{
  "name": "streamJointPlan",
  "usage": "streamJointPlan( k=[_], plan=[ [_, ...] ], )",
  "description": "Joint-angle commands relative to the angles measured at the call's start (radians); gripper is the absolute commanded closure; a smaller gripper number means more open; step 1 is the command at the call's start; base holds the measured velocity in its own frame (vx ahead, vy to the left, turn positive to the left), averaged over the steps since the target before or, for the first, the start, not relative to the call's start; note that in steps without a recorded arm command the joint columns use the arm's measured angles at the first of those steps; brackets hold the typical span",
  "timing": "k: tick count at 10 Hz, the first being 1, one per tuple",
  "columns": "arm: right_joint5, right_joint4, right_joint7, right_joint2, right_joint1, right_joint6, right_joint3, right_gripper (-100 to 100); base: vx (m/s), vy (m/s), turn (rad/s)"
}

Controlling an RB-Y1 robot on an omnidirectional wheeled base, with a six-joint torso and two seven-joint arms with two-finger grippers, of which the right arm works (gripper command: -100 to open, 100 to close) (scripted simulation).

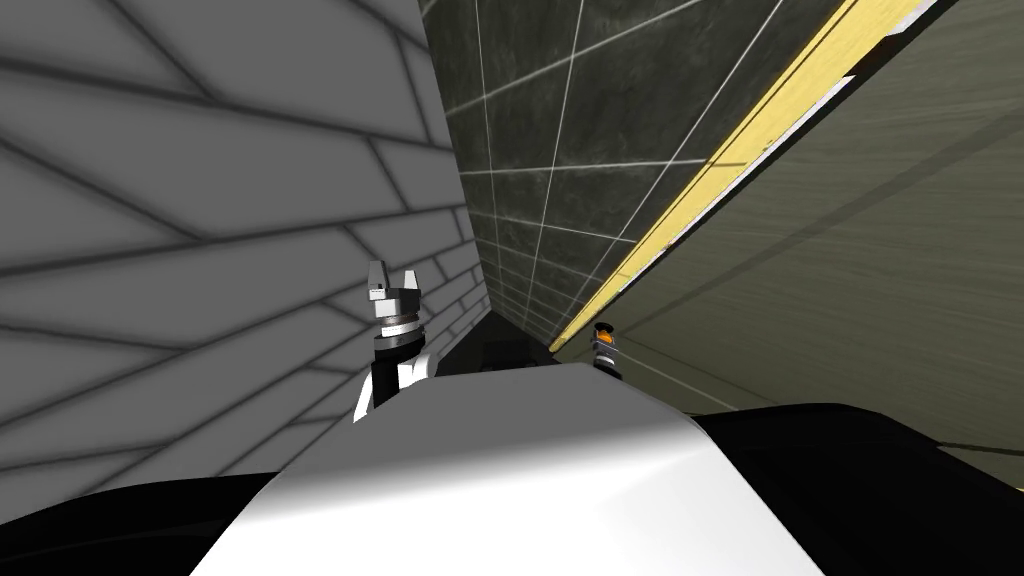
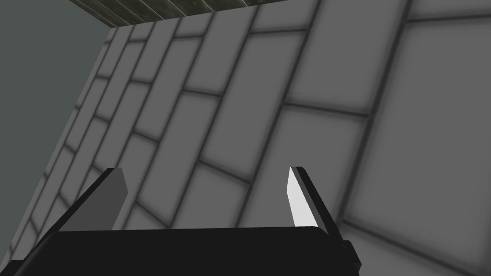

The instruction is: Pull the door open

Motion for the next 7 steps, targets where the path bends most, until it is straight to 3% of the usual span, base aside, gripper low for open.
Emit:
streamJointPlan(
  k=[1,5,6,7],
  plan=[
    [0.015,0.013,-0.023,-0.006,-0.003,-0.011,0.023,100,-0.198,0.039,0.047],
    [0.048,-0.014,-0.050,-0.022,0.011,-0.018,0.073,100,-0.230,0.034,0.051],
    [0.043,-0.012,-0.041,-0.019,0.010,-0.013,0.066,100,-0.099,0.013,0.016],
    [0.059,-0.022,-0.053,-0.026,0.019,-0.019,0.092,100,-0.165,0.017,0.052]
  ],
)
